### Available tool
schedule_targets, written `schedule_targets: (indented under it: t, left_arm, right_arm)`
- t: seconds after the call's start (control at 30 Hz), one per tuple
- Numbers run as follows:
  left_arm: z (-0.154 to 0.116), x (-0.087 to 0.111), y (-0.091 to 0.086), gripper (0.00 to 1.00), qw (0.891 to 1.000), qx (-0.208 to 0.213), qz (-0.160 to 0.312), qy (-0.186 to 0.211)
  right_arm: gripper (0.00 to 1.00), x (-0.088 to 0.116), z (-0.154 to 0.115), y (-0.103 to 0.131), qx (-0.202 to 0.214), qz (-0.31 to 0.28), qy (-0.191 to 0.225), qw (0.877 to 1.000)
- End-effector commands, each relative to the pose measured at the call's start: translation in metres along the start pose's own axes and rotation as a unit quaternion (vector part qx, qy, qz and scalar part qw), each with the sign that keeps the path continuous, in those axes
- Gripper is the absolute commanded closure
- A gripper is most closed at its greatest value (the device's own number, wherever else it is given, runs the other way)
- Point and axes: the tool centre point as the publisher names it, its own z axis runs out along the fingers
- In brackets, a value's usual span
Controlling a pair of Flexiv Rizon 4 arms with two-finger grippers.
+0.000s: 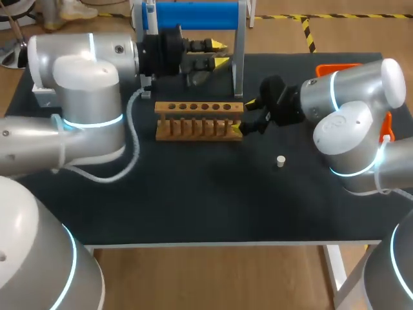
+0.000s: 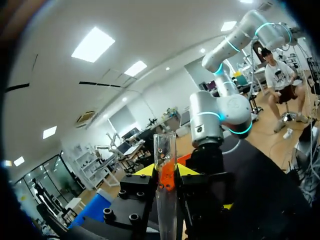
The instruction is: Invert the test tube, pick up the pipette, mount the tip to pipette, aspirate from beaker and dispense into the tube, eject the tip, return the pipette, and cap with the stopper.
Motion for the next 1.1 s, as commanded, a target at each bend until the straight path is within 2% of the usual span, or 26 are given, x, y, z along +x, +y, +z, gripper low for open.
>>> schedule_targets:
  t: [0.03,0.17,0.27,0.77,0.83,0.97,1.03,1.1]
  left_arm:
    - [0.005,0.002,0.006,1.00,0.989,0.022,-0.082,-0.122]
    - [0.005,-0.001,0.010,1.00,0.980,0.019,-0.127,-0.154]
    - [0.002,-0.003,0.010,1.00,0.975,0.001,-0.137,-0.177]
    - [0.002,-0.003,0.010,1.00,0.975,0.001,-0.137,-0.177]
    - [0.002,-0.007,0.015,1.00,0.969,0.019,-0.162,-0.184]
    - [0.001,-0.014,0.023,1.00,0.961,0.044,-0.207,-0.176]
    - [0.000,-0.015,0.024,1.00,0.963,0.055,-0.216,-0.154]
    - [0.000,-0.017,0.025,1.00,0.966,0.066,-0.224,-0.114]
  right_arm:
    - [0.00,0.000,0.000,-0.001,0.000,0.000,0.001,1.000]
    - [0.00,0.000,0.000,-0.001,0.000,0.000,0.001,1.000]
    - [0.00,0.000,0.000,-0.001,0.000,0.000,0.001,1.000]
    - [0.00,0.000,0.000,-0.001,0.000,0.000,0.001,1.000]
    - [0.00,0.000,0.000,-0.001,0.000,0.000,0.001,1.000]
    - [0.00,0.000,0.000,-0.001,0.000,0.000,0.001,1.000]
    - [0.00,0.000,0.000,-0.001,0.000,0.000,0.001,1.000]
    - [0.00,0.000,0.000,-0.001,0.000,0.000,0.001,1.000]
